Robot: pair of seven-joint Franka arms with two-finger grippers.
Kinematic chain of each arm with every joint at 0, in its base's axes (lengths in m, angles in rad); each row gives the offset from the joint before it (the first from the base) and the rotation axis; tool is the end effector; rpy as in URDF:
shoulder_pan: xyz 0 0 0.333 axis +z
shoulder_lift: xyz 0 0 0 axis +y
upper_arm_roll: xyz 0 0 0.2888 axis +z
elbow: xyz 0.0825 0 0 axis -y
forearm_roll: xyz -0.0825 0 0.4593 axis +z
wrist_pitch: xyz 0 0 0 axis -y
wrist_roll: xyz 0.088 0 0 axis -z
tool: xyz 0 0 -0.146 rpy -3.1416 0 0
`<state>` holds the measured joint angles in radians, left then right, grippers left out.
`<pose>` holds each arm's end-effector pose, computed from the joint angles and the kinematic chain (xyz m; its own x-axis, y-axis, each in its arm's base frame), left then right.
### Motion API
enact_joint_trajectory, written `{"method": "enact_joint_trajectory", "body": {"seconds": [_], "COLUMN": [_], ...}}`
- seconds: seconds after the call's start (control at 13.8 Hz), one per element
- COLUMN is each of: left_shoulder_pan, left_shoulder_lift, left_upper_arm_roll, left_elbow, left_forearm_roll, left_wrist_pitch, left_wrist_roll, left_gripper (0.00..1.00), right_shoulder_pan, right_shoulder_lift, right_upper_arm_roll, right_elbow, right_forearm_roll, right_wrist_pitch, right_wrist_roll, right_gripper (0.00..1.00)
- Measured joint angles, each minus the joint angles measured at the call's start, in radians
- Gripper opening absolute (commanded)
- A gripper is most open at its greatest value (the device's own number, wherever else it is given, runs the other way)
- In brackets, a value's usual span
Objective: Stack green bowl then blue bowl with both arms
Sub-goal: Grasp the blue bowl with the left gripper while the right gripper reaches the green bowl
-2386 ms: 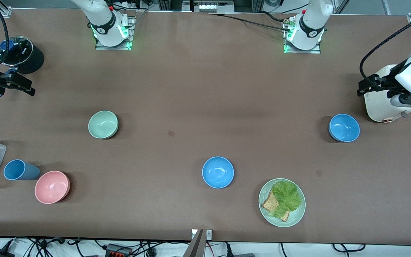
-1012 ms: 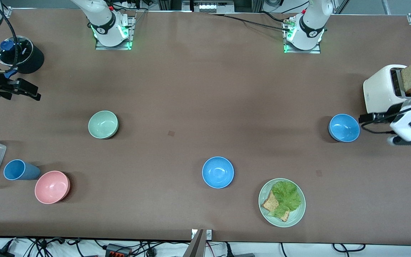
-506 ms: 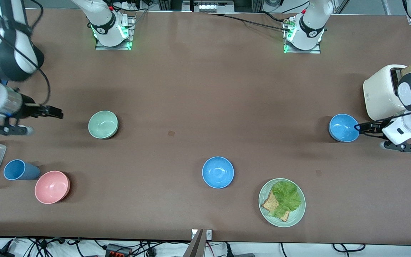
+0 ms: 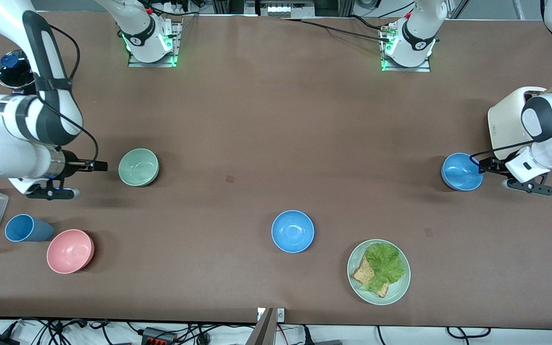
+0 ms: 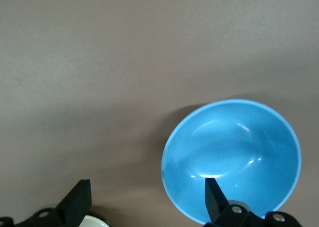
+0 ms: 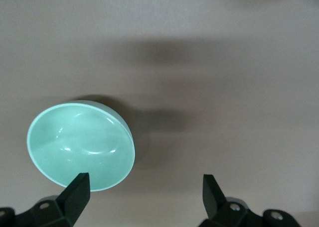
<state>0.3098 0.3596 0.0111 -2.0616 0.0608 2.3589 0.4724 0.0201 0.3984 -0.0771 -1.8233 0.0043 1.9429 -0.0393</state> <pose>0.5900 0.1991 0.1324 0.9780 -0.1943 -0.0764 -0.1957 -0.9806 -0.0104 0.6470 -0.0368 0.1907 0.9613 -0.0195 -0.2748 -0.0158 -0.9998 0.0157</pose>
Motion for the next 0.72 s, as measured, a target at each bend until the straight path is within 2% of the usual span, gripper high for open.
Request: {"method": "enact_joint_trajectory", "body": {"seconds": [0.29, 0.72], "left_shoulder_pan": [0.002, 0.008], "left_shoulder_lift": [0.005, 0.032], "left_upper_arm_roll": [-0.003, -0.003], "left_elbow": [-0.011, -0.036], "left_forearm_roll": [0.0, -0.004], "left_wrist_pitch": [0.0, 0.041], "left_wrist_roll": [0.005, 0.005], "left_gripper": [0.98, 1.0], "right_shoulder_pan": [0.026, 0.045], "right_shoulder_lift": [0.045, 0.122], "right_upper_arm_roll": [0.005, 0.005], "right_elbow": [-0.044, -0.047], "right_forearm_roll": [0.0, 0.0], "right_wrist_pitch": [0.026, 0.095], "right_wrist_roll": [0.0, 0.002], "right_gripper": [1.0, 1.0]}}
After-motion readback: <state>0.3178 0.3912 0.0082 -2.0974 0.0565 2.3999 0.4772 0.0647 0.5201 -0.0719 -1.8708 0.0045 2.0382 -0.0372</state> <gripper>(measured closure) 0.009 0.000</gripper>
